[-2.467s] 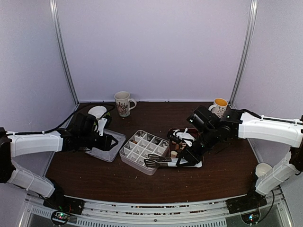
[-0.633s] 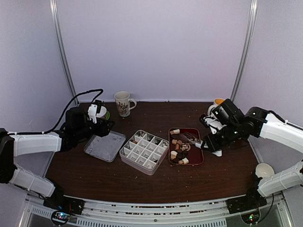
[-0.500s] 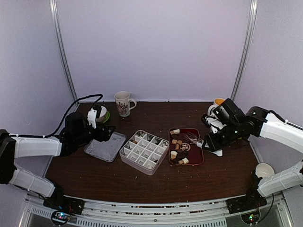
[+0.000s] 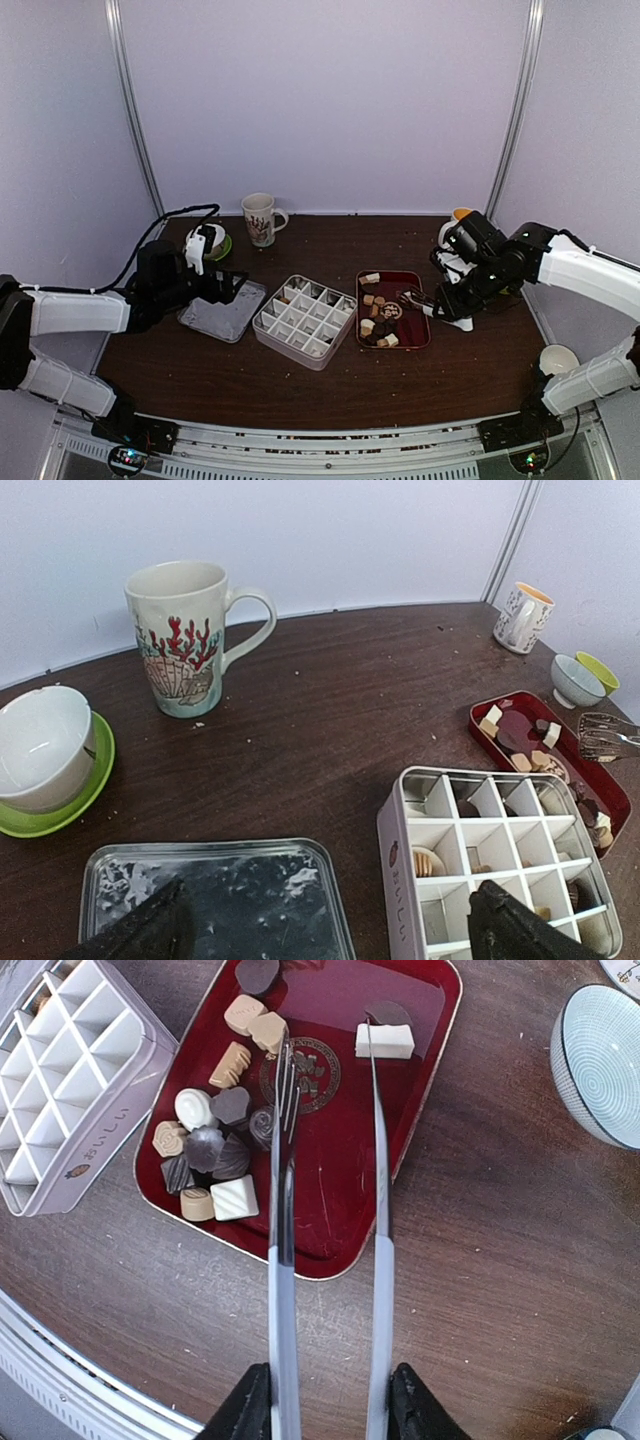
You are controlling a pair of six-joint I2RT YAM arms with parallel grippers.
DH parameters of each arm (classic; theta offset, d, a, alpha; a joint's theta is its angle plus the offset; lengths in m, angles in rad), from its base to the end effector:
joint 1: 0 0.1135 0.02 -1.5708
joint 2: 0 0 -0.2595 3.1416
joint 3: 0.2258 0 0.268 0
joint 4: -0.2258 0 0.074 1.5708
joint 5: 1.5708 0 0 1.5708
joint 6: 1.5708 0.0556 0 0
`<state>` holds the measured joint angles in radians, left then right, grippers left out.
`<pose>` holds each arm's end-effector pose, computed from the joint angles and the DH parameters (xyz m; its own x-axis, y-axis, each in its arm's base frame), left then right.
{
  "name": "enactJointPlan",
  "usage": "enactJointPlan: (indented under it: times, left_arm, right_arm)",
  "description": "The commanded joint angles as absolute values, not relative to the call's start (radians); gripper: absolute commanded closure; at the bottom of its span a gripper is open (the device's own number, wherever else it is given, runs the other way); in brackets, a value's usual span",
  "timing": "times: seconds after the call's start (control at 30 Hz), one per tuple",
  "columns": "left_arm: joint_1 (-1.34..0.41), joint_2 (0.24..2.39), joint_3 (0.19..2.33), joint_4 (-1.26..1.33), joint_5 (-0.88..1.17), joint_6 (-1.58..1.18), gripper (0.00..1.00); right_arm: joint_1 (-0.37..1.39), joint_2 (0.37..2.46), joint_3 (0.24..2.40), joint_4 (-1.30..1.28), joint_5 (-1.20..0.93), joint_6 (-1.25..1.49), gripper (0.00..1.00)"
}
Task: Pack the chocolate
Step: Pick up the fake chocolate from the plate.
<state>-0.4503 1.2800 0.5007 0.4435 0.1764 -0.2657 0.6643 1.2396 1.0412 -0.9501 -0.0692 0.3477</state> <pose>0.2615 -0.1372 0.1788 -0.4379 -0.0754 -0.8958 0.4795 0.8233 -0.3037 0.1996 0.1612 0.2481 -0.8924 -0.2670 -0.3638 -0.3545 0.9137 0.1989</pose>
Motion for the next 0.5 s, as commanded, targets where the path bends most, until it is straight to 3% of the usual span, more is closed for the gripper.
enactJointPlan:
  times: [0.0,0.47]
  left_arm:
    - [-0.443,1.254,0.543,0.459,0.180,-0.221,0.03]
    - [-0.443,1.290,0.588,0.411,0.222,-0.215,0.02]
  right_arm:
    - [0.650,1.259,1.074,-0.935,-0.023,0.353,0.60]
    - [0.611,1.285,1.102,-0.939,-0.021,0.312,0.57]
